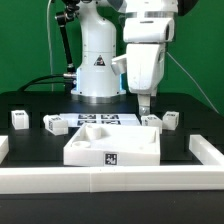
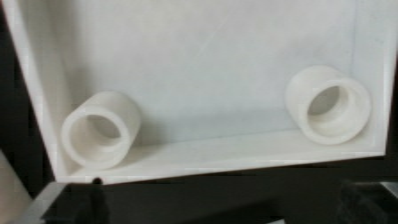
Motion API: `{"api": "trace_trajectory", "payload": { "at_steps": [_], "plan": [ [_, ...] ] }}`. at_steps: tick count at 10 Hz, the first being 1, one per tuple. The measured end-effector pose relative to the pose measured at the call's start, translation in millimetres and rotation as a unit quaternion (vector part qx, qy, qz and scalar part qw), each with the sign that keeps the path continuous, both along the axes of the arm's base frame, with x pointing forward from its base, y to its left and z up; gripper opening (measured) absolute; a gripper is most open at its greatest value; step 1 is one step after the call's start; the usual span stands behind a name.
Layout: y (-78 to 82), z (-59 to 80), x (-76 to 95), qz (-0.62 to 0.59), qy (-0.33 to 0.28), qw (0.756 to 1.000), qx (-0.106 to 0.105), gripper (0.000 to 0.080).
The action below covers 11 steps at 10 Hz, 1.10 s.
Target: Assemble square table
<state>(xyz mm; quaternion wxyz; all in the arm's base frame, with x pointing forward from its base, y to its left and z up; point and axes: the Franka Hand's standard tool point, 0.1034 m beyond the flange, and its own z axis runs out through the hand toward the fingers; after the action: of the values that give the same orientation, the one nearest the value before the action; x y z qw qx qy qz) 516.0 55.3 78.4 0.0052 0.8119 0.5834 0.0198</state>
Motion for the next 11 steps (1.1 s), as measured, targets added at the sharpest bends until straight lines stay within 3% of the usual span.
{"api": "trace_trajectory", "payload": {
  "at_steps": [2, 7, 9, 11],
  "plan": [
    [-8.6, -12.1, -16.2, 0.003, 0.004, 1.0, 0.001, 0.065],
    [-11.2, -13.7, -17.1, 0.003, 0.005, 1.0, 0.001, 0.065],
    [-19.2, -32.9, -45.1, 0.009, 0.007, 1.0, 0.004, 0.065],
    [-16.1, -48.1, -61.5, 0.012, 0.011, 1.0, 0.008, 0.065]
  ]
}}
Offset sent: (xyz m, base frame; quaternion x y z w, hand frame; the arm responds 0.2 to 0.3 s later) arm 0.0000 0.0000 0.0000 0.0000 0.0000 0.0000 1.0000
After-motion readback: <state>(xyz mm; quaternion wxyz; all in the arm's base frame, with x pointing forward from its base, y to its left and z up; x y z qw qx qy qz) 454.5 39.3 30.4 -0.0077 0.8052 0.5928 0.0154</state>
